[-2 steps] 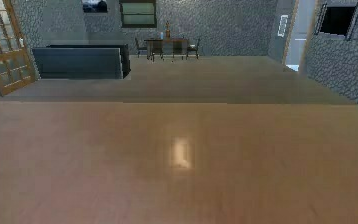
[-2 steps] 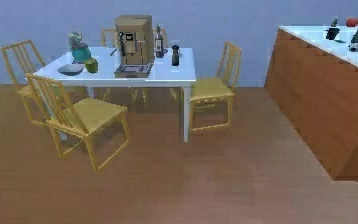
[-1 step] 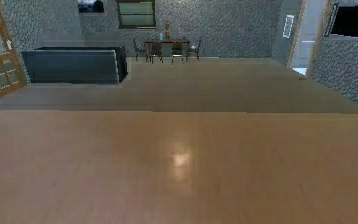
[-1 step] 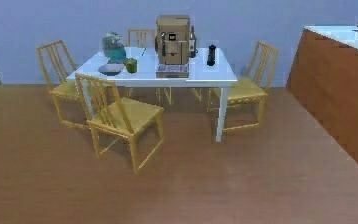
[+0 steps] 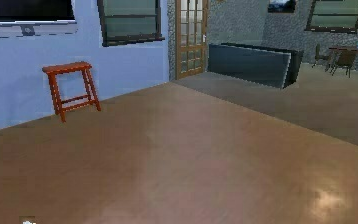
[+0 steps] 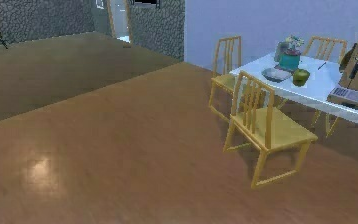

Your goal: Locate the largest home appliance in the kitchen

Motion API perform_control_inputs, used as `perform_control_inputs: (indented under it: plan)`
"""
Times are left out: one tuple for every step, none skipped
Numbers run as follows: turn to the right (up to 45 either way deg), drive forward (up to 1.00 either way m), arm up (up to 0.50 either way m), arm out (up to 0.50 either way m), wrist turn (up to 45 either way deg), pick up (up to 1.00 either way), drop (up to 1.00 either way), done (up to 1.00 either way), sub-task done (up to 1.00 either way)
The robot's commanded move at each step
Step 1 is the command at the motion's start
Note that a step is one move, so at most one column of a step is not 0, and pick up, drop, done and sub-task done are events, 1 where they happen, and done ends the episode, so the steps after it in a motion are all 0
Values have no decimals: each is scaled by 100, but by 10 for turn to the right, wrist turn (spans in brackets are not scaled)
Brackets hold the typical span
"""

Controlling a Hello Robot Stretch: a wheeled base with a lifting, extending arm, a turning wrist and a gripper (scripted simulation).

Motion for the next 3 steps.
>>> perform_control_inputs:
  plan:
    - [-90, 0, 0, 0, 0, 0, 0, 0, 0]
    - [0, 95, 0, 0, 0, 0, 0, 0, 0]
    - [-450, 0, 0, 0, 0, 0, 0, 0, 0]
